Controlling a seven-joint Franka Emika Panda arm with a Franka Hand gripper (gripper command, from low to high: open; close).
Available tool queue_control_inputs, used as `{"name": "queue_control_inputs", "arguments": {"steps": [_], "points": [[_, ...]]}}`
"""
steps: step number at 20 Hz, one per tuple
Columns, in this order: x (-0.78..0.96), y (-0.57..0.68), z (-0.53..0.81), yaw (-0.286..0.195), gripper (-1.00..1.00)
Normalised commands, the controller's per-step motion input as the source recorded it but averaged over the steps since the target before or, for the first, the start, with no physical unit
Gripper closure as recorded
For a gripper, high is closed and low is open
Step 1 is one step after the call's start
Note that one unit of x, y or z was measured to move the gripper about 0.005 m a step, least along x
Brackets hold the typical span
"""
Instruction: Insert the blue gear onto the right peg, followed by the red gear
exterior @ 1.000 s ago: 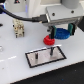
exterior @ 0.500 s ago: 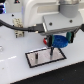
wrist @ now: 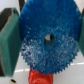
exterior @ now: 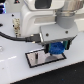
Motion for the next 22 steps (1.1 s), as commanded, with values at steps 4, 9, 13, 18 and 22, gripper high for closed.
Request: {"name": "queue_control_inputs", "arguments": {"steps": [4,9,13,18,22], "points": [[0.06,-0.07,0.08,0.000,1.00],[0.05,-0.02,0.28,0.000,1.00],[0.10,-0.08,0.23,0.000,1.00],[0.16,-0.16,-0.01,0.000,1.00],[0.21,-0.14,-0.02,0.000,1.00]]}}
